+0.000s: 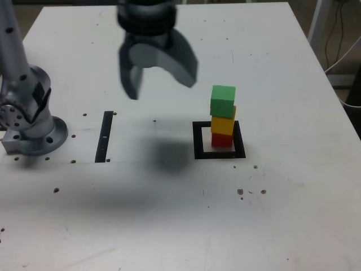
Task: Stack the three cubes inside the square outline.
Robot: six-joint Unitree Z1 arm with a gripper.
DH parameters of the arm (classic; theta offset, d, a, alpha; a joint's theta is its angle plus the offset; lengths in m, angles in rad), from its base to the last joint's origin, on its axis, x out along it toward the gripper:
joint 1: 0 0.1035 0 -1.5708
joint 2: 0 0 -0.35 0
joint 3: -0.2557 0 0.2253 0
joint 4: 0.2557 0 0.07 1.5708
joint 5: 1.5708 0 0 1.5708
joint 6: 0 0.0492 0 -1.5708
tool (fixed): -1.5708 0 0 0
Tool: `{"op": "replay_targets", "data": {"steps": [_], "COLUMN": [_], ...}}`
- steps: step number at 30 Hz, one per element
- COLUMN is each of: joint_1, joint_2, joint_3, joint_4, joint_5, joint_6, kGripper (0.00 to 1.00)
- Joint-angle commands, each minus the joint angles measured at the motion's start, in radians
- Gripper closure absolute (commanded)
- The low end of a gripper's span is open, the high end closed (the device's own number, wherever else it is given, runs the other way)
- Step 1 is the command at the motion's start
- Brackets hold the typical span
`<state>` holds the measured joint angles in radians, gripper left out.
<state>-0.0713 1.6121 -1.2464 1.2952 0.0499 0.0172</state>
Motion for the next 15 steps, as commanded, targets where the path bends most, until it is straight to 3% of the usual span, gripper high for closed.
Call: {"op": "replay_targets", "data": {"steps": [1, 7, 15], "joint_1": [0.012, 0.035, 0.041], "joint_2": [-0.032, -0.090, -0.118], "joint_3": [0.111, 0.329, 0.490], "joint_4": [-0.045, -0.171, -0.269], "joint_5": [-0.006, -0.015, -0.031], "joint_6": [-0.002, -0.002, -0.002], "kGripper": [0.01, 0.01, 0.01]}}
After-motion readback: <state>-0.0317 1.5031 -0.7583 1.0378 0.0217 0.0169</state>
